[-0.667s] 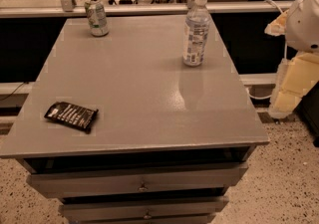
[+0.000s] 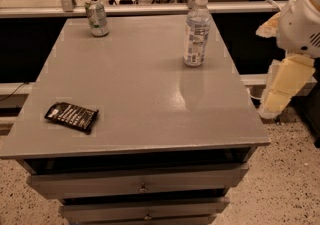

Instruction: Pick rxbar chocolate

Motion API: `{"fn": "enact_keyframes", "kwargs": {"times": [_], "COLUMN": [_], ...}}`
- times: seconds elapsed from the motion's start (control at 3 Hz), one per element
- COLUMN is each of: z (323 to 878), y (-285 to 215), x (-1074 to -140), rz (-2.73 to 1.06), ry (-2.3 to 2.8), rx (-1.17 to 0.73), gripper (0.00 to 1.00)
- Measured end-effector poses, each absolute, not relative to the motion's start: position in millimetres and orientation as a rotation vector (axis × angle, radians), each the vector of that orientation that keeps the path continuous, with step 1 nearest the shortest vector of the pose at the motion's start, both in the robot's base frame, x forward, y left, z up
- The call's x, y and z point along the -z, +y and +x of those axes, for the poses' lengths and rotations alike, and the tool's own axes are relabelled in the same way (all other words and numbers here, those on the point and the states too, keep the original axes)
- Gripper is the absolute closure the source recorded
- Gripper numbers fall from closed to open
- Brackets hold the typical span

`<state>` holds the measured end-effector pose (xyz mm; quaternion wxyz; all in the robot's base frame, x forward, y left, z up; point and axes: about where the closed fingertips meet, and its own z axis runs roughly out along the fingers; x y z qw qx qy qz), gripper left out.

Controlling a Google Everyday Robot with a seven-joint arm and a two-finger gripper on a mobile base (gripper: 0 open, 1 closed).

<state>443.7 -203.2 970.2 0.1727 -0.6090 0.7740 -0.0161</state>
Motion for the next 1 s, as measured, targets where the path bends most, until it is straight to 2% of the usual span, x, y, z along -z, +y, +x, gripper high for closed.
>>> {"fn": "enact_keyframes", "kwargs": {"times": [0.33,1.0], "z": [455,479], "y": [-167,-53], "x": [-957,-927], "rz": [-1.719,-1.674], "ry": [2.108,1.889], "rx": [-0.081,-0.361], "gripper": [0.0,0.0]}}
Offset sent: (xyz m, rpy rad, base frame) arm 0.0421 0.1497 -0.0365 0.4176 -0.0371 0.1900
